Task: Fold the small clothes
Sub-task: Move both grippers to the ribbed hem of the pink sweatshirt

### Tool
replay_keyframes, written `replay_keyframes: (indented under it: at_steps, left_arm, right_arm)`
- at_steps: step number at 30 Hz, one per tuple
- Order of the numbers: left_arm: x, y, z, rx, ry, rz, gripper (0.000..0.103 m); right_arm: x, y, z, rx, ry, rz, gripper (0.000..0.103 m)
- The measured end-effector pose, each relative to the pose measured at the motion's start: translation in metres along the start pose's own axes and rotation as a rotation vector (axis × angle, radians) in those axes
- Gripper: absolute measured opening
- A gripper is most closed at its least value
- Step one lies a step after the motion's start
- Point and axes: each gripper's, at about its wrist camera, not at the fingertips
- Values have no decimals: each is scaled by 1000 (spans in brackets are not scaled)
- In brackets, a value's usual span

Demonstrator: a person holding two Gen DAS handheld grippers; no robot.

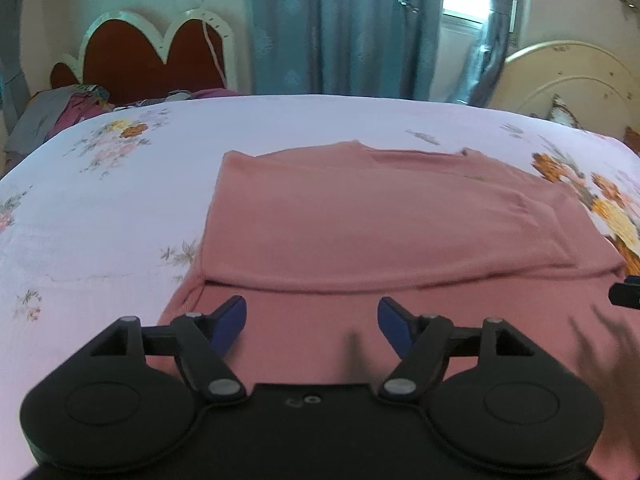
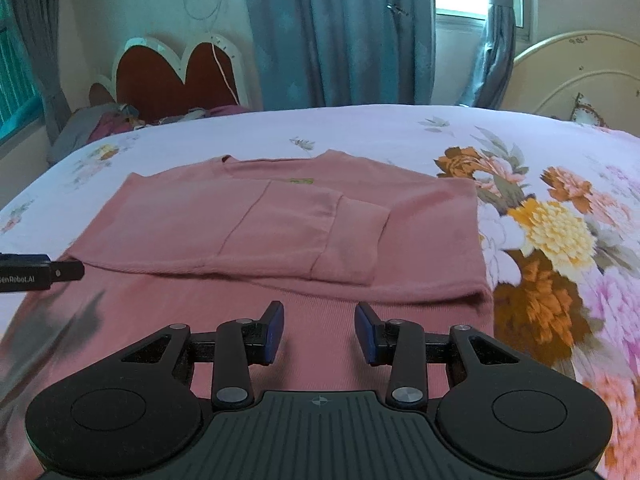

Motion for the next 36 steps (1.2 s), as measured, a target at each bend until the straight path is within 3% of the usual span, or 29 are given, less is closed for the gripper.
replay_keyframes:
  at_steps: [1, 3, 6, 17, 36]
  left_arm:
    - [-1, -4, -3, 2, -8, 12, 73]
    - [-3, -11, -9, 7, -23, 37, 73]
    - [0, -22, -18, 12, -41, 56, 73]
    - [32, -78, -65, 42, -76, 27, 73]
    - [82, -138, -120, 50, -3, -69, 70]
  right_arm:
    - [1, -5, -8, -6, -9, 5, 43]
    - [5, -13, -22, -23, -33, 12, 76]
    - [10, -28, -46, -52, -75, 19, 76]
    - [24, -82, -98, -10, -140, 36, 76]
    - [3, -149, -136, 64, -262, 38, 76]
Point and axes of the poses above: each gripper's, at about its wrist camera, not at the fingertips, and z roughly the way its jaws point, x to its left, y to its top, and after that the axes turned 12 degrees about -y, right-handed
